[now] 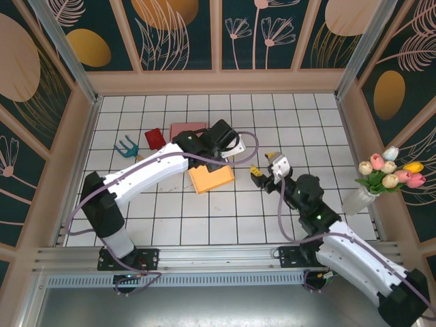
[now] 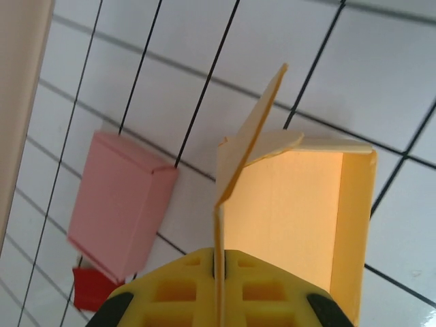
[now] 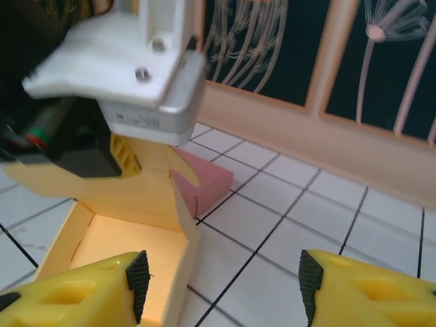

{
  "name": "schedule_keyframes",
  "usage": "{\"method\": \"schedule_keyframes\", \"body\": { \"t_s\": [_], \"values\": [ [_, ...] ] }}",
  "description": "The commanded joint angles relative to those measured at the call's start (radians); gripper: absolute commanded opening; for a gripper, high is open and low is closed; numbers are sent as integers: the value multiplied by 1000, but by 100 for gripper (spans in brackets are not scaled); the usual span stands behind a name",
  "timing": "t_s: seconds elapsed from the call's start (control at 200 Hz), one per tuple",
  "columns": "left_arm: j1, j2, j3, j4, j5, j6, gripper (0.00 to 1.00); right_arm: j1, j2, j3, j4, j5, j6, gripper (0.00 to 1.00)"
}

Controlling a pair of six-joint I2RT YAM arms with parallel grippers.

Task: Fold the paper box

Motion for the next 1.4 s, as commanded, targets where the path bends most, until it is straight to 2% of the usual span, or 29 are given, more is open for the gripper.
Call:
{"method": "schedule_keyframes", "body": {
  "t_s": [0.0,0.055,0.135,0.26,0.35,0.435,0.52,0.846,1.126,1.266,1.356,1.396],
  "values": [
    [0,-80,-16,57,102,106,0,-217,128,31,236,-460,-159,62],
    [0,-94,-44,66,105,108,0,-302,187,41,274,-612,-185,62],
    [-2,-106,-66,81,122,106,0,-350,266,115,171,-743,-301,62],
    [-2,-101,-40,64,163,101,0,-351,374,228,-14,-823,-495,62],
    [-6,-110,-48,64,178,102,0,-351,435,276,-27,-835,-542,61],
    [-7,-114,-54,68,175,99,0,-352,486,328,-51,-876,-575,57],
    [-11,-115,-60,75,172,99,0,-343,533,373,-81,-938,-616,49],
    [-23,-86,-54,82,175,97,0,-240,627,419,-77,-941,-661,49],
    [-41,-80,-50,84,179,97,0,-198,697,436,-96,-979,-702,48],
    [-49,-80,-50,80,175,99,0,-195,715,443,-142,-1011,-743,33],
    [-55,-77,-49,79,172,99,0,-194,725,457,-186,-1031,-775,29],
    [-58,-74,-46,79,170,99,0,-195,729,464,-207,-1035,-787,20]
  ]
}}
